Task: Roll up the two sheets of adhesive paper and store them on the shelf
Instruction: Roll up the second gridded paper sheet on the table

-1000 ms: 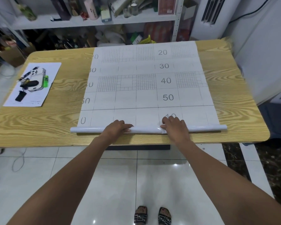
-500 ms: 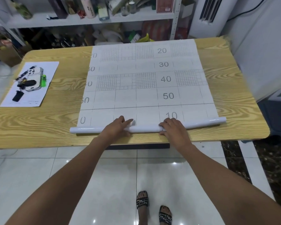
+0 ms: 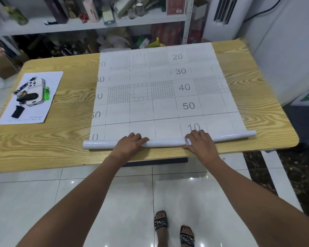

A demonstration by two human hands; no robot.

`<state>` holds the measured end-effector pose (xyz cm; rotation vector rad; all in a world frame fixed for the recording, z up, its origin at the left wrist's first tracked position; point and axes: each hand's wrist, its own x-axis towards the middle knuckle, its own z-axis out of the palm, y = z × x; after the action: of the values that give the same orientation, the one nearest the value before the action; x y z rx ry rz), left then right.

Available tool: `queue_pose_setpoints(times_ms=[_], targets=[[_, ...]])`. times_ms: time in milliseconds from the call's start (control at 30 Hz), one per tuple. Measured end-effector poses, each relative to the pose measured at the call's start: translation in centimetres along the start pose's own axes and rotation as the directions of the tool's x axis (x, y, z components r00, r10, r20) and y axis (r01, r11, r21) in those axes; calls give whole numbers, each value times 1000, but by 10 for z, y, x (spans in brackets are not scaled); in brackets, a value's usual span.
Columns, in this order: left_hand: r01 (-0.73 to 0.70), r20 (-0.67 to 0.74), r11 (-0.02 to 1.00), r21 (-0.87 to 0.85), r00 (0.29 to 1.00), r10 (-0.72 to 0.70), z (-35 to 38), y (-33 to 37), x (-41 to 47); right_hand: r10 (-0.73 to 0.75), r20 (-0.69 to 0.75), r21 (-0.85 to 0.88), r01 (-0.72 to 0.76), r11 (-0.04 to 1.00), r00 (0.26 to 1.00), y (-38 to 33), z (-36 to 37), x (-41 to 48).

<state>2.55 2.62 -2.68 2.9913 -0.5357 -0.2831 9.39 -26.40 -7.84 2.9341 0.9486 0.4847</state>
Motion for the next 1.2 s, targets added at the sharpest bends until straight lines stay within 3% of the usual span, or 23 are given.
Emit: queue_pose_setpoints(times_ms=[233, 533, 800, 933, 1133, 1200], targets=[[17, 22, 999, 37, 1000, -18, 0, 4, -4, 94, 14, -90, -92, 992, 996, -1, -6, -7], [75, 33, 995, -70, 997, -73, -5, 15, -1, 90, 6, 88, -91, 992, 996, 6, -7, -10], [54, -5, 982, -183, 998, -56, -9, 12, 3, 1, -60, 152, 8, 988, 998, 1, -11, -8], [191, 63, 964, -185, 981, -182, -13, 19, 4, -9, -74, 254, 28, 967, 997, 3, -11, 0], [227, 78, 944, -240, 974, -215, -10, 15, -4, -54, 40, 295, 40, 955, 998, 7, -11, 11], [146, 24, 975, -166, 989, -144, -8, 12, -3, -61, 101, 281, 30, 959, 993, 6, -8, 12]])
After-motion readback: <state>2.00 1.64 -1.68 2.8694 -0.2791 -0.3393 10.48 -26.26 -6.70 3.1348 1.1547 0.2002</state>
